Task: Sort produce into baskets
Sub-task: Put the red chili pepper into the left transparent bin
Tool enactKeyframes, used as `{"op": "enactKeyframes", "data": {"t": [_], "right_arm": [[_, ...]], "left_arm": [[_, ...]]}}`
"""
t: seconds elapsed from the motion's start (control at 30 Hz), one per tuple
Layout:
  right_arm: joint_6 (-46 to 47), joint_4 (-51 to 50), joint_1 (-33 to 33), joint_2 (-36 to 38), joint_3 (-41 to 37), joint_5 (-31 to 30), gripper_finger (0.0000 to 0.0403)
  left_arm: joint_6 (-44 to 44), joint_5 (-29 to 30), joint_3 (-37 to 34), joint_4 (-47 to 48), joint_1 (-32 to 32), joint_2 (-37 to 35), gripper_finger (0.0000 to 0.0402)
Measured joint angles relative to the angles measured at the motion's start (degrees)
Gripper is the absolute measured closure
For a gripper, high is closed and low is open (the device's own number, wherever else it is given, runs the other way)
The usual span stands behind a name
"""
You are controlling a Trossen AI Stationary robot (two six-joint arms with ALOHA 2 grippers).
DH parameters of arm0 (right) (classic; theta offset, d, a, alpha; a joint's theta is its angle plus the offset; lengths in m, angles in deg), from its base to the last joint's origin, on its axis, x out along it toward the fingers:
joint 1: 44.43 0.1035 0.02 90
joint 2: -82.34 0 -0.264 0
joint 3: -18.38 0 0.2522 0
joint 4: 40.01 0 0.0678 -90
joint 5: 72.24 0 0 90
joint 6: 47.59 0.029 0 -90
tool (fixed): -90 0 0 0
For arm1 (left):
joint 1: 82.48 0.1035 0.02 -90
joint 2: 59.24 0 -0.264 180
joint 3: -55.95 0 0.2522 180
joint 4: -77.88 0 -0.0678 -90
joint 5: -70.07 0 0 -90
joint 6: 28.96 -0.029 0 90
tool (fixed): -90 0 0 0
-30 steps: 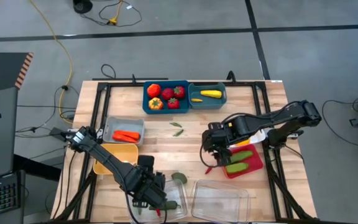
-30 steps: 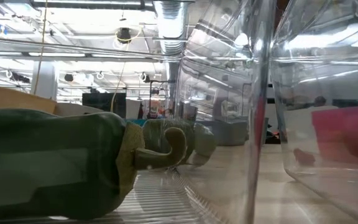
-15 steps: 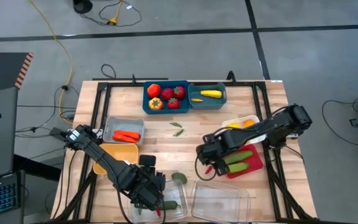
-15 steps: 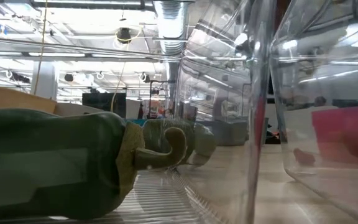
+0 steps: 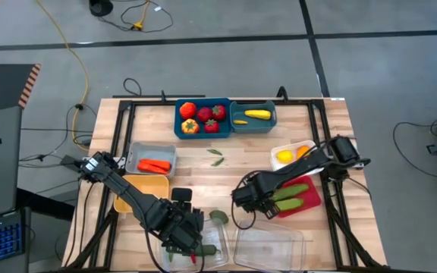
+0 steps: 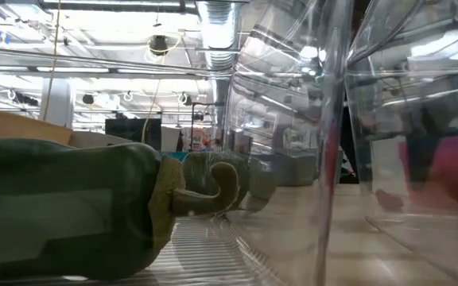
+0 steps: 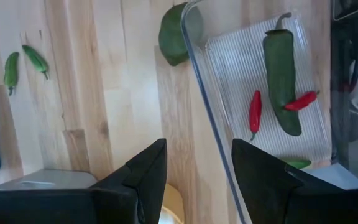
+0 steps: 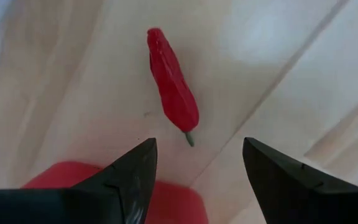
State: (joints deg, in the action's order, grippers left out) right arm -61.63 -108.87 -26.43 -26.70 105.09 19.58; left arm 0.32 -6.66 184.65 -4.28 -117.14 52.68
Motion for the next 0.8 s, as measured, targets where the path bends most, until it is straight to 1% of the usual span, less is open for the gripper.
{"op": "enactKeyframes", "data": {"t": [0.33, 0.43, 0.57, 0.8], "right_arm": [[-1.6, 1.8, 0.0, -2.7, 0.1, 0.5, 0.0138], [-1.6, 2.0, 0.0, -2.7, 0.1, 0.9, 0.0146], [-1.5, 2.2, 0.0, -2.7, 0.1, 0.9, 0.0179], [0.1, 2.2, 0.0, -2.7, 0.1, 0.9, 0.027]], "left_arm": [[0.0, 0.0, 0.0, 0.0, 0.0, 0.0, 0.0233], [0.0, 0.0, 0.0, 0.0, 0.0, 0.0, 0.0233], [-0.1, 0.0, 0.0, 0.0, 0.0, 0.0, 0.0233], [-0.1, 0.0, 0.0, 0.0, 0.0, 0.0, 0.0233]]}}
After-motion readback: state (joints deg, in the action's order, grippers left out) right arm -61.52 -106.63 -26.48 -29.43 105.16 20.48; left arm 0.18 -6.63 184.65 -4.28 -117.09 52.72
